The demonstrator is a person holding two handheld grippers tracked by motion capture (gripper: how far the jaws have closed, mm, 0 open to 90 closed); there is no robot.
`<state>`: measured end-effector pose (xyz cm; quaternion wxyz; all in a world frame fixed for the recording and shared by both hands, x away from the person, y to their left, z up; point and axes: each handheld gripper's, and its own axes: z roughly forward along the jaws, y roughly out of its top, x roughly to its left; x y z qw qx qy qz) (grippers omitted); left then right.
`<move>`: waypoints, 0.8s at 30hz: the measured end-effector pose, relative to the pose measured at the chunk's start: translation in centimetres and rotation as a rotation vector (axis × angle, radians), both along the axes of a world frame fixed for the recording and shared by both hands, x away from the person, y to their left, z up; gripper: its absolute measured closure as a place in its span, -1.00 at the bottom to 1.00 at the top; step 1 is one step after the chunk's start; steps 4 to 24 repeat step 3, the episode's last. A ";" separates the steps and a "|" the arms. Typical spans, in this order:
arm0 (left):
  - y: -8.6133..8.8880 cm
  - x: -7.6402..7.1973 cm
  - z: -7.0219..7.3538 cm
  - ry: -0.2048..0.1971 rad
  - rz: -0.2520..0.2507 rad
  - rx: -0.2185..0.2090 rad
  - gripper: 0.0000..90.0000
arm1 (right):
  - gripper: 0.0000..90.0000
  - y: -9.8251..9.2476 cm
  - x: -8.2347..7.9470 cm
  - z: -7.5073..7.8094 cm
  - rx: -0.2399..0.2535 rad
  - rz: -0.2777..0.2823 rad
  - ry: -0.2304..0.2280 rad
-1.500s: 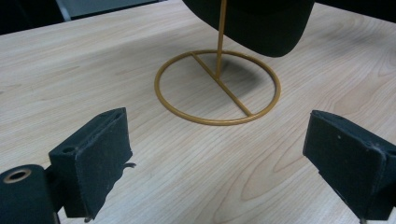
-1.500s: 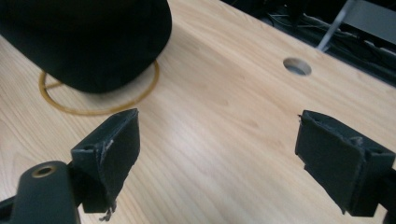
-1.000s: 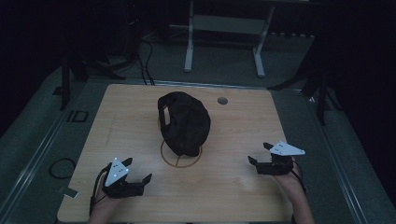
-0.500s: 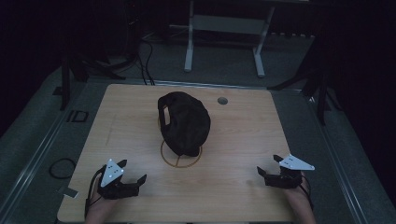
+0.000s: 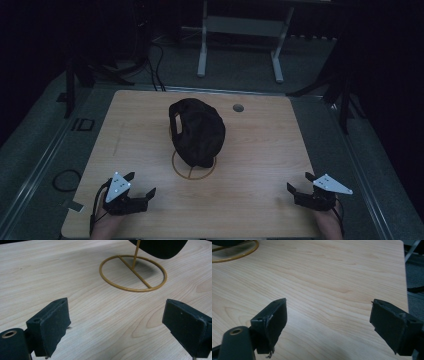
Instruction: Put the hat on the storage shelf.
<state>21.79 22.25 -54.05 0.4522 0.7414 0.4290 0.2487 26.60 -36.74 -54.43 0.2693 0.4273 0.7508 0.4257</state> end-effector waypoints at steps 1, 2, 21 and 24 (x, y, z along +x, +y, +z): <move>0.0 0.0 0.0 0.001 0.000 -0.005 -0.82 | -0.68 -0.1 0.0 -0.1 -0.004 -0.009 -0.002; 0.0 0.0 0.0 0.002 0.003 -0.002 -0.82 | -0.68 -0.2 0.0 -0.1 0.000 -0.016 -0.003; 0.0 0.0 0.0 0.001 0.003 -0.004 -0.82 | -0.68 -0.3 0.0 -0.1 0.003 -0.017 -0.003; 0.0 0.0 0.0 0.001 0.003 -0.004 -0.82 | -0.68 -0.3 0.0 -0.1 0.003 -0.017 -0.003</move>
